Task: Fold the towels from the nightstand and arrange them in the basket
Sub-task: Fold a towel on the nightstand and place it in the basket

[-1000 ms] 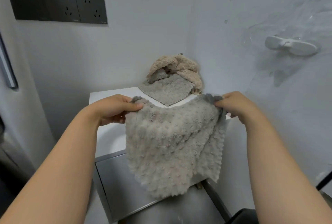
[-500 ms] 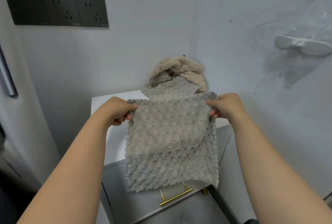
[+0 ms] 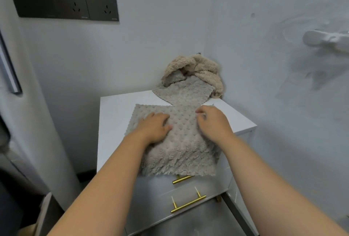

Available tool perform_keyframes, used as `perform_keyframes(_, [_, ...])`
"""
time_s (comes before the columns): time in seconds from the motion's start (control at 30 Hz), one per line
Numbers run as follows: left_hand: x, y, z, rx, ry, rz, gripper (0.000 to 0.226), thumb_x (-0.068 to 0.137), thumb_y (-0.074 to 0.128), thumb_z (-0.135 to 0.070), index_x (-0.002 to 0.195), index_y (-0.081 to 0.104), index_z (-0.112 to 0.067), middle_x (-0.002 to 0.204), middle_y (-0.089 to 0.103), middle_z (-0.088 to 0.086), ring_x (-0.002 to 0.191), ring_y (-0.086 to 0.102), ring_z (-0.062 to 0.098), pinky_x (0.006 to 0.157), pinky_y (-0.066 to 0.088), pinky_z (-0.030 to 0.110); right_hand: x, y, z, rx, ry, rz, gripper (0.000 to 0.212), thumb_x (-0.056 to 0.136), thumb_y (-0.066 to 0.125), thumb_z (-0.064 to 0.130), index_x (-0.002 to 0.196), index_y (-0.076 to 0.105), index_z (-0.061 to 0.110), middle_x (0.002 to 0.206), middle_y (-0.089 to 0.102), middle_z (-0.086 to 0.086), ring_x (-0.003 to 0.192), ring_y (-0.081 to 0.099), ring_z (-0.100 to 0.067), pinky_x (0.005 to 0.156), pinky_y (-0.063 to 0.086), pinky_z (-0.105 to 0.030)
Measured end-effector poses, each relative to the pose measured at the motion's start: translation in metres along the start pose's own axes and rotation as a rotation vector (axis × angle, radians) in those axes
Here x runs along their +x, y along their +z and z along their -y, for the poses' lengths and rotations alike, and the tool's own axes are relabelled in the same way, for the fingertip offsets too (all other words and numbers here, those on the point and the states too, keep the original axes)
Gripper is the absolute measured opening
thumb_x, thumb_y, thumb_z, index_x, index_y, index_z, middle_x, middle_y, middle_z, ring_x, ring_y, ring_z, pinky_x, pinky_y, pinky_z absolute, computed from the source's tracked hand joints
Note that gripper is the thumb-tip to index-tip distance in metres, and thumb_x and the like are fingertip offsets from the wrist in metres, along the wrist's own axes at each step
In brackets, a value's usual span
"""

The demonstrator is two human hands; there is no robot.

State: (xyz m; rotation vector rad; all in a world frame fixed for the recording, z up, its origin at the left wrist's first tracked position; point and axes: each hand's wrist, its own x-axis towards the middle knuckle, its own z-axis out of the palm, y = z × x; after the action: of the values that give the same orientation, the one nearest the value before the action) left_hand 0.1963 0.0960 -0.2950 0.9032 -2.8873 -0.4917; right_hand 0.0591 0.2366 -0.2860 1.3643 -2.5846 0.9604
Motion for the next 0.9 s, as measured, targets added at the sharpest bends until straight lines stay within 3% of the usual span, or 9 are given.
perform_keyframes(0.07, [-0.002, 0.003, 0.000, 0.136, -0.030, 0.087, 0.056, 0.100, 0.026, -0.048, 0.151, 0.016, -0.027, 0.160, 0.006, -0.002, 0.147, 0.003, 0.024, 0.116, 0.005, 0.053, -0.004, 0.003, 0.003, -0.135, -0.010, 0.164, 0.032, 0.099, 0.038, 0.030, 0.105, 0.064, 0.013, 0.106, 0.067, -0.007, 0.102, 0.060, -0.028, 0.091, 0.046, -0.038])
perform_keyframes(0.1, [-0.003, 0.003, 0.000, 0.149, -0.043, 0.088, 0.057, 0.100, 0.023, -0.050, 0.152, 0.014, -0.028, 0.160, 0.003, -0.003, 0.147, -0.001, 0.024, 0.115, 0.002, 0.054, -0.003, 0.003, 0.003, -0.194, -0.004, 0.245, 0.038, 0.101, 0.032, 0.036, 0.107, 0.063, 0.015, 0.110, 0.066, -0.007, 0.106, 0.058, -0.029, 0.097, 0.041, -0.042])
perform_keyframes(0.17, [-0.006, 0.003, -0.004, 0.148, -0.053, 0.064, 0.058, 0.099, 0.023, -0.052, 0.152, 0.014, -0.029, 0.161, 0.003, -0.003, 0.147, -0.002, 0.024, 0.115, 0.002, 0.055, 0.001, 0.002, -0.001, -0.248, 0.033, 0.340, 0.048, 0.103, 0.021, 0.044, 0.129, 0.054, 0.021, 0.136, 0.053, -0.005, 0.128, 0.044, -0.028, 0.112, 0.021, -0.051])
perform_keyframes(0.27, [-0.008, -0.004, -0.007, 0.174, -0.032, 0.126, 0.063, 0.097, 0.030, -0.055, 0.152, 0.012, -0.028, 0.160, 0.003, -0.001, 0.147, -0.001, 0.026, 0.116, 0.007, 0.055, 0.007, 0.003, -0.009, -0.294, 0.033, 0.384, 0.052, 0.102, 0.016, 0.046, 0.147, 0.032, 0.024, 0.156, 0.026, 0.003, 0.146, 0.016, -0.020, 0.114, 0.000, -0.057])
perform_keyframes(0.43, [-0.012, -0.016, -0.004, 0.250, -0.052, 0.344, 0.074, 0.092, 0.029, -0.064, 0.151, -0.003, -0.033, 0.160, -0.011, -0.002, 0.146, -0.009, 0.031, 0.118, 0.003, 0.052, 0.006, 0.011, -0.012, -0.365, -0.008, 0.309, 0.053, 0.102, 0.024, 0.044, 0.148, 0.026, 0.019, 0.158, 0.019, 0.000, 0.146, 0.012, -0.024, 0.114, 0.005, -0.055])
perform_keyframes(0.53, [-0.012, -0.009, 0.000, 0.238, -0.060, 0.314, 0.071, 0.092, 0.024, -0.065, 0.150, -0.006, -0.037, 0.159, -0.014, -0.004, 0.146, -0.012, 0.029, 0.117, 0.002, 0.055, 0.001, 0.008, -0.009, -0.315, -0.052, 0.183, 0.043, 0.100, 0.038, 0.034, 0.135, 0.048, 0.012, 0.143, 0.044, -0.008, 0.133, 0.035, -0.028, 0.110, 0.027, -0.045])
perform_keyframes(0.63, [-0.010, -0.006, 0.004, 0.237, -0.053, 0.256, 0.070, 0.092, 0.022, -0.067, 0.150, -0.004, -0.038, 0.159, -0.014, -0.006, 0.146, -0.011, 0.027, 0.115, 0.002, 0.056, -0.004, 0.000, -0.003, -0.226, -0.049, 0.044, 0.027, 0.094, 0.044, 0.020, 0.101, 0.067, 0.007, 0.104, 0.066, -0.011, 0.097, 0.057, -0.029, 0.081, 0.049, -0.036])
perform_keyframes(0.77, [-0.009, -0.003, 0.007, 0.209, -0.052, 0.200, 0.070, 0.091, 0.023, -0.067, 0.151, 0.001, -0.038, 0.160, -0.010, -0.006, 0.147, -0.009, 0.026, 0.115, 0.002, 0.056, -0.007, -0.006, 0.000, -0.222, -0.030, 0.063, 0.030, 0.092, 0.043, 0.016, 0.070, 0.059, 0.004, 0.070, 0.060, -0.009, 0.069, 0.055, -0.028, 0.057, 0.041, -0.031])
perform_keyframes(0.9, [-0.012, -0.009, 0.000, 0.212, -0.064, 0.006, 0.068, 0.090, 0.042, -0.061, 0.149, 0.026, -0.029, 0.160, -0.001, 0.002, 0.147, -0.006, 0.029, 0.115, 0.005, 0.055, -0.006, -0.009, 0.000, -0.281, -0.038, 0.216, 0.037, 0.095, 0.042, 0.022, 0.060, 0.047, 0.012, 0.063, 0.051, -0.003, 0.065, 0.051, -0.024, 0.055, 0.036, -0.029])
